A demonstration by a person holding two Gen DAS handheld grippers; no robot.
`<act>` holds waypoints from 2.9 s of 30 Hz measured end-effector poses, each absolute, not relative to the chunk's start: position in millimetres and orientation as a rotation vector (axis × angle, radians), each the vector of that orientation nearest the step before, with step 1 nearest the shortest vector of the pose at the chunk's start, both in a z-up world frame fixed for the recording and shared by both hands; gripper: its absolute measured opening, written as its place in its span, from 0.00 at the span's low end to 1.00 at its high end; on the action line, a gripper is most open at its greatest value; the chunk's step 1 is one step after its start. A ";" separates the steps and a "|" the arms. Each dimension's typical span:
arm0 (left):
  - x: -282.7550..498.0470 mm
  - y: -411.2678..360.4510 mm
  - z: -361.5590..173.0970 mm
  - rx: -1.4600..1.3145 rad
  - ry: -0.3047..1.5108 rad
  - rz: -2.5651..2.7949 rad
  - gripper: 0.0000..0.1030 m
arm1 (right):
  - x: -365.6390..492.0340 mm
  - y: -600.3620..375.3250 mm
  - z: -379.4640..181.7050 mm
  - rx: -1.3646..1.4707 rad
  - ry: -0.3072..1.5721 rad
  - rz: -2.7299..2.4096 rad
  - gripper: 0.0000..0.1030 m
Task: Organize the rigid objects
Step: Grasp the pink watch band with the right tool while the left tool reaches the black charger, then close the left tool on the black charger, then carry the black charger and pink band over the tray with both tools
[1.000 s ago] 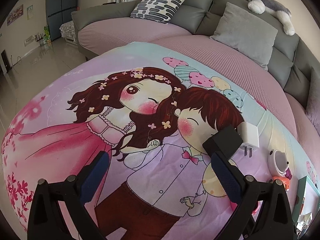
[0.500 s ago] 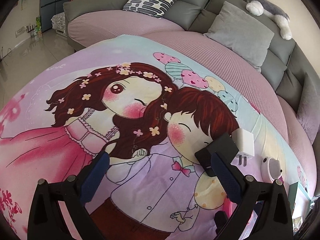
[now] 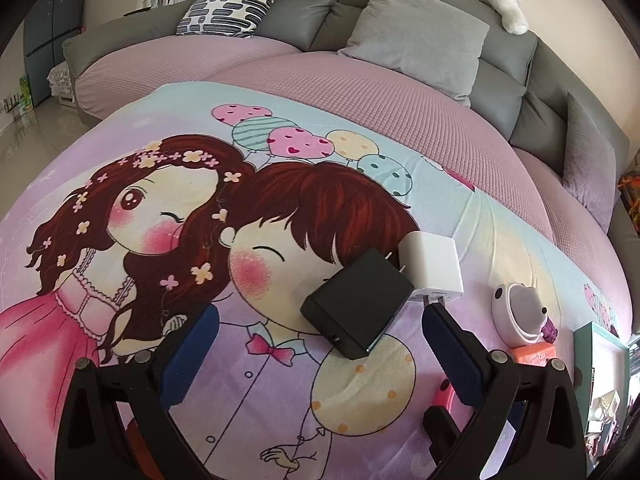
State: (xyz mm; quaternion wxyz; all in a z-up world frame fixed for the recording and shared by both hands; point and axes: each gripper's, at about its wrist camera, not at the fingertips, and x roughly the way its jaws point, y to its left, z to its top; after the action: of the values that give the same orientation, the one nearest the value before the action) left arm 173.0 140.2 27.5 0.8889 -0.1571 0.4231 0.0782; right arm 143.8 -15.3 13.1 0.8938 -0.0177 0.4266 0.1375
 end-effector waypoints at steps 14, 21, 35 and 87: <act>180.6 132.0 16.0 -0.259 0.867 0.172 0.91 | 145.4 -28.2 15.4 -0.006 0.898 0.269 0.53; 183.2 123.8 16.2 -0.227 0.860 0.127 0.56 | 145.5 -31.6 15.7 0.002 0.904 0.266 0.53; 172.3 123.4 30.6 -0.243 0.844 0.127 0.52 | 137.5 -51.0 23.5 0.051 0.915 0.247 0.52; 129.8 -161.8 107.9 0.155 0.752 -0.329 0.52 | 75.3 -340.3 95.6 0.349 0.793 -0.398 0.52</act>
State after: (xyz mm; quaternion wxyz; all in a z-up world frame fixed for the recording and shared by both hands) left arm 129.8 -161.8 107.9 0.9141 0.0753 0.3651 -0.1599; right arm 75.3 -340.3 95.6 0.8886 0.1680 0.3817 -0.1913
